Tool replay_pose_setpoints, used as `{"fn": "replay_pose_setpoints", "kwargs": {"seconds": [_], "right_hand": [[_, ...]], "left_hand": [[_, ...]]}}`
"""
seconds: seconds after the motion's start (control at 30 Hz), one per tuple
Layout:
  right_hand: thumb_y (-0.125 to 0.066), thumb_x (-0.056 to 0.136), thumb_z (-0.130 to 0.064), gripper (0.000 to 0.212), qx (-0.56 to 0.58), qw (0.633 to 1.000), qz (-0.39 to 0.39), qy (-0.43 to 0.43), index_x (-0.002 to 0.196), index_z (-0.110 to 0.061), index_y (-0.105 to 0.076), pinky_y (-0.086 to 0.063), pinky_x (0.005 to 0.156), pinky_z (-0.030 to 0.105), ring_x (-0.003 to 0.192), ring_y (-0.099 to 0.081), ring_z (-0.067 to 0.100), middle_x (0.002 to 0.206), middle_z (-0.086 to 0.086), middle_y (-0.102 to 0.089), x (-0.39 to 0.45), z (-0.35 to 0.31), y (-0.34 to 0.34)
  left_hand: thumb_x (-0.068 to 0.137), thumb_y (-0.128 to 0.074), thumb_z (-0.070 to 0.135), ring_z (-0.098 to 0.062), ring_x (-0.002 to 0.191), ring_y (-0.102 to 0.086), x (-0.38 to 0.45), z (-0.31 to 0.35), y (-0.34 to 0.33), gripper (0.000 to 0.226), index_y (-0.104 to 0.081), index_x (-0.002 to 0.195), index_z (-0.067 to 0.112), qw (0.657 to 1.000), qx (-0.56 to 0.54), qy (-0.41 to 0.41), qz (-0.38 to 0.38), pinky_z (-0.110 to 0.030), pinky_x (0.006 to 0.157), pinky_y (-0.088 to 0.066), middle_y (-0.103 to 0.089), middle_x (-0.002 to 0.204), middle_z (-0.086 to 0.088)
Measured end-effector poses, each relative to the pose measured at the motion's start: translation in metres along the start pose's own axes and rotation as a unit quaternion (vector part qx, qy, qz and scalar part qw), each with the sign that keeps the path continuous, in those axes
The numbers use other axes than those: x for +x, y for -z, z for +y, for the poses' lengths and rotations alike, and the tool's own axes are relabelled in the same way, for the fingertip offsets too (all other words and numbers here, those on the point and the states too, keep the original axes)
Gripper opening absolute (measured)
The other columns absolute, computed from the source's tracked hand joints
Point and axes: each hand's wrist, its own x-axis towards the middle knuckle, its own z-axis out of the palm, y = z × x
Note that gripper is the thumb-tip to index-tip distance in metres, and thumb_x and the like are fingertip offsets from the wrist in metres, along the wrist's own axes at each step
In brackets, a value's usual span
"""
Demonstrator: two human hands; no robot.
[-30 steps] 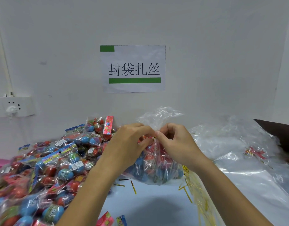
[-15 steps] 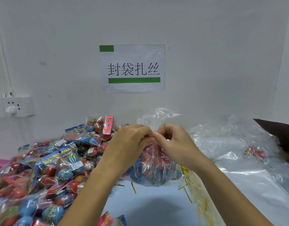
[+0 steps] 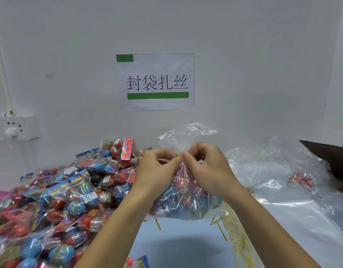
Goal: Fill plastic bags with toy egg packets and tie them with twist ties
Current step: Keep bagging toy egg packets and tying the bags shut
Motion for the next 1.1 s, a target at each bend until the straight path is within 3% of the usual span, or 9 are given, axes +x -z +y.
{"fn": "replay_pose_setpoints", "kwargs": {"seconds": [0.07,0.17,0.23,0.43,0.5,0.63,0.87,0.97,1.1], "right_hand": [[-0.067,0.094,-0.022,0.022,0.005,1.000,-0.009,0.008,0.072,-0.021,-0.062,-0.049,0.054,0.027,0.053,-0.055,0.008,0.060,-0.005,-0.062,-0.001,-0.001,-0.001],[-0.066,0.094,-0.022,0.022,0.022,0.999,-0.029,0.023,0.073,-0.022,-0.062,-0.053,0.058,0.039,0.054,-0.056,0.010,0.063,-0.003,-0.063,-0.003,-0.003,-0.002],[-0.066,0.094,-0.020,0.021,0.029,0.998,-0.040,0.032,0.073,-0.022,-0.062,-0.054,0.060,0.042,0.054,-0.055,0.008,0.063,-0.005,-0.061,-0.004,-0.005,-0.003],[-0.066,0.093,-0.019,0.023,0.039,0.997,-0.057,0.046,0.071,-0.024,-0.061,-0.053,0.058,0.040,0.052,-0.054,0.006,0.061,-0.009,-0.059,-0.007,-0.006,-0.008],[-0.065,0.093,-0.019,0.022,0.038,0.997,-0.055,0.037,0.072,-0.022,-0.060,-0.052,0.056,0.043,0.049,-0.053,0.008,0.061,-0.005,-0.059,-0.007,-0.005,-0.008],[-0.066,0.095,-0.017,0.024,0.037,0.998,-0.039,0.015,0.072,-0.021,-0.060,-0.046,0.048,0.026,0.046,-0.053,0.007,0.059,-0.006,-0.060,-0.004,-0.001,-0.002],[-0.065,0.094,-0.018,0.023,0.026,0.999,-0.021,0.007,0.072,-0.020,-0.061,-0.046,0.050,0.021,0.051,-0.055,0.007,0.061,-0.005,-0.062,-0.004,0.000,0.000],[-0.066,0.095,-0.018,0.023,0.029,0.999,-0.010,0.009,0.073,-0.019,-0.062,-0.051,0.055,0.025,0.058,-0.061,0.015,0.067,-0.001,-0.065,-0.002,-0.002,0.002],[-0.065,0.095,-0.018,0.024,0.034,0.999,0.002,0.001,0.072,-0.020,-0.061,-0.050,0.057,0.022,0.059,-0.059,0.007,0.062,-0.008,-0.062,-0.002,-0.002,0.002]], "left_hand": [[0.090,-0.072,0.020,-0.023,0.060,-0.060,0.001,0.002,0.002,0.017,-0.075,0.074,0.014,0.998,-0.026,0.057,-0.014,-0.030,0.053,-0.048,-0.073,0.076,-0.012],[0.089,-0.070,0.019,-0.050,0.082,-0.065,0.004,0.006,0.007,0.017,-0.075,0.086,0.003,0.989,-0.063,0.128,-0.036,-0.058,0.077,-0.055,-0.070,0.100,-0.031],[0.086,-0.068,0.019,-0.049,0.083,-0.066,0.004,0.008,0.009,0.020,-0.076,0.080,0.002,0.981,-0.082,0.172,-0.040,-0.066,0.089,-0.050,-0.069,0.096,-0.034],[0.086,-0.063,0.010,-0.033,0.073,-0.067,0.010,0.002,0.010,0.034,-0.074,0.054,0.010,0.973,-0.103,0.204,-0.041,-0.056,0.093,-0.052,-0.071,0.068,-0.015],[0.088,-0.067,0.014,-0.039,0.082,-0.072,0.012,-0.001,0.012,0.021,-0.077,0.073,0.003,0.979,-0.078,0.176,-0.064,-0.055,0.094,-0.053,-0.075,0.081,-0.018],[0.088,-0.076,0.022,-0.008,0.074,-0.073,0.008,-0.007,0.013,0.014,-0.068,0.094,0.013,0.995,-0.051,0.061,-0.055,-0.022,0.068,-0.058,-0.074,0.085,-0.001],[0.087,-0.076,0.015,-0.006,0.075,-0.071,0.004,-0.005,0.011,0.006,-0.080,0.086,0.020,0.993,0.035,-0.108,-0.033,-0.019,0.070,-0.057,-0.076,0.078,0.008],[0.089,-0.073,0.016,-0.001,0.078,-0.070,0.004,-0.004,0.012,0.010,-0.080,0.092,0.022,0.988,0.071,-0.131,-0.035,-0.019,0.074,-0.056,-0.076,0.081,0.013],[0.099,-0.061,0.017,-0.010,0.076,-0.071,0.003,-0.005,0.009,0.021,-0.081,0.095,0.018,0.986,0.067,-0.129,-0.084,-0.030,0.074,-0.057,-0.076,0.078,0.005]]}}
